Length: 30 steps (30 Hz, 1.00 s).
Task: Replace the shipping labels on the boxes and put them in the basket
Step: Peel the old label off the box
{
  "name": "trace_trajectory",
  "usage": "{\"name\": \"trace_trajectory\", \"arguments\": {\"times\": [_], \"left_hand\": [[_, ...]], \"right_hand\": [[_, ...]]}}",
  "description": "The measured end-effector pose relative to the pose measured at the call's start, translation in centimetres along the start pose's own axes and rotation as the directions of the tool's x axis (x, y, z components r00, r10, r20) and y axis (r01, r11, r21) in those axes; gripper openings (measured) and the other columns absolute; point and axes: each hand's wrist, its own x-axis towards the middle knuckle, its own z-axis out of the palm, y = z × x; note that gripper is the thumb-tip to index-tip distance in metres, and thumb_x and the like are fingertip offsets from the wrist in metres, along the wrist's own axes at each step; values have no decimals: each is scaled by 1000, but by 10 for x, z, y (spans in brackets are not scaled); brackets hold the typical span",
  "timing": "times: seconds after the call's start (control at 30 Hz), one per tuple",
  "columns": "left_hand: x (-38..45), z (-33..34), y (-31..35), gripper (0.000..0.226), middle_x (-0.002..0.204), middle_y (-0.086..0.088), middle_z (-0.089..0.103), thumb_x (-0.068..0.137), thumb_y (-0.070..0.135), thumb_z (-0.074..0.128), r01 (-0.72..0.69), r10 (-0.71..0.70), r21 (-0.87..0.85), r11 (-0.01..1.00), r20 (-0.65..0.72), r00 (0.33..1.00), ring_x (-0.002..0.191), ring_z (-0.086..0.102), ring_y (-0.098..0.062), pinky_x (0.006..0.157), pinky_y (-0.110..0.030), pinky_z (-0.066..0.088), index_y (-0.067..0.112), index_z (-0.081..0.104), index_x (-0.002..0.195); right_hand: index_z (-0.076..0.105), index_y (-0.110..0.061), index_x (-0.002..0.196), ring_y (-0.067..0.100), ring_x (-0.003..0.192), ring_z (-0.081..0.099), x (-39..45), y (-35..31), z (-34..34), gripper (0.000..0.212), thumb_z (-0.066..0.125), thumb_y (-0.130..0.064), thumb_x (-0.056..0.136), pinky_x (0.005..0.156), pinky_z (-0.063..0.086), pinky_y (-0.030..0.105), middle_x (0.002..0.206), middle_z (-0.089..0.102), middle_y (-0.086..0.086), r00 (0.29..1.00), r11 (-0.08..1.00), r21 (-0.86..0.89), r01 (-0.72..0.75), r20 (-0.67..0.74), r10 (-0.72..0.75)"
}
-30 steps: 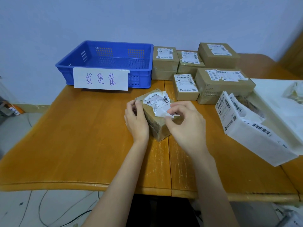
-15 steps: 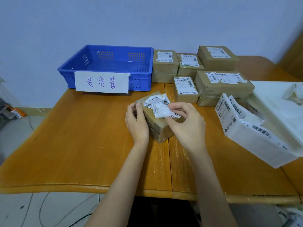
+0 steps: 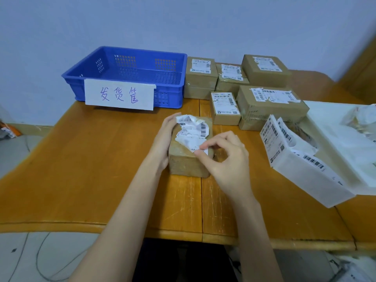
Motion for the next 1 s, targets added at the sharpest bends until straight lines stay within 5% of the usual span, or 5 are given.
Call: {"name": "trace_trajectory", "arguments": {"times": [0.3,0.53,0.73,0.87,1.0], "left_hand": [[2,-2,-17,40,130,-4,66,103,32,50,-81,85,-39,996,122,989,115,66,-21,93,-37,54,27,50,142],[1,-1,-16,42,128,1,66,104,33,48,-83,86,-35,996,104,991,111,68,-17,84,-31,55,31,46,145],[1,1,-19,43,131,-4,65,100,36,54,-80,85,-59,995,77,993,116,66,-21,101,-41,52,27,52,142],[5,-1,-21,46,133,-6,65,98,41,59,-68,71,-55,996,68,995,120,64,-24,106,-49,47,26,53,141],[6,-2,-24,46,134,-7,63,99,40,57,-69,72,-42,997,75,995,122,62,-25,108,-49,46,26,51,143]], "right_hand": [[65,-20,82,-2,105,56,0,2,10,7,66,-18,89,99,22,11,97,65,-11,999,999,-25,33,6,-33],[66,-18,85,-1,101,54,-1,0,15,7,64,-19,91,93,24,8,99,65,-10,999,999,-48,-3,-35,1],[74,-11,83,0,102,61,0,-4,-3,27,51,-8,97,88,44,16,99,69,-6,996,959,270,-89,13,89],[70,-7,98,5,108,59,-6,3,-5,16,62,1,87,90,48,20,110,65,-1,1000,986,168,26,-5,-25],[69,-9,86,6,108,59,-5,8,-6,11,68,1,82,91,47,20,107,64,0,998,993,96,65,-14,-64]]}}
